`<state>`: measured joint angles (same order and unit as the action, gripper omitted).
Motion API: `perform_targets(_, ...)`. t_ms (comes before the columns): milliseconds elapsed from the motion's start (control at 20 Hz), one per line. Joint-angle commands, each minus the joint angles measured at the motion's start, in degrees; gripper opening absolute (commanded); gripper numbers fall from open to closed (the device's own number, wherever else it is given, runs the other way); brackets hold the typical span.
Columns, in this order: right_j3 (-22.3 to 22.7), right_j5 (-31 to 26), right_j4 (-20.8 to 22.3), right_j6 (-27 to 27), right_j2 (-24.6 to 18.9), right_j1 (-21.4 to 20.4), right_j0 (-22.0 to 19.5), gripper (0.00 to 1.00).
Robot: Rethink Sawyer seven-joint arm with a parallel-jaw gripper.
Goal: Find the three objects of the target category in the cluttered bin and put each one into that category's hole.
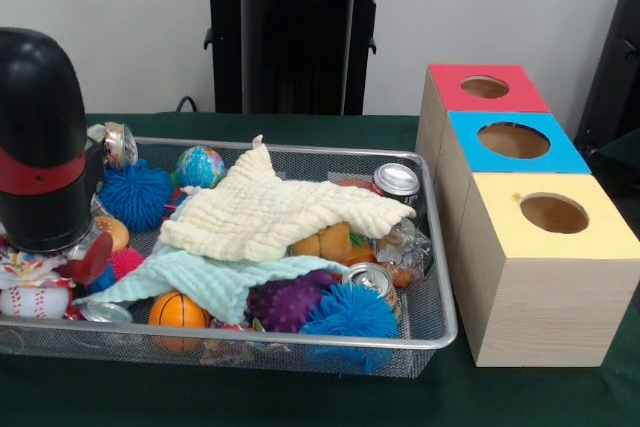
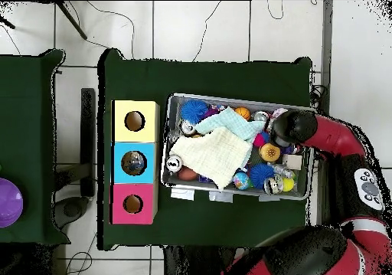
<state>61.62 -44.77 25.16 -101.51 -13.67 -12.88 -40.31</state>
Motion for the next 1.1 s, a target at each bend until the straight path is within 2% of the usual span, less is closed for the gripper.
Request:
perform_targets(50, 5.6, 15.4, 4.9, 8.2, -7.0, 4.3, -0.1, 0.0)
perform_targets(350, 5.5, 16.3, 5.8, 6.2, -5.9, 3.2, 1.4, 0.0)
perform_targets(650, 4.6, 15.9, 6.5, 8.5, -6.6, 2.4, 1.3, 0.0)
perform_targets(850, 4.9, 17.4, 7.1, 7.5, -6.0, 1.3, 1.7, 0.0)
perform_targets(1100, 3.8, 14.3, 7.1, 5.9, -4.9, -0.2, 3.4, 0.0)
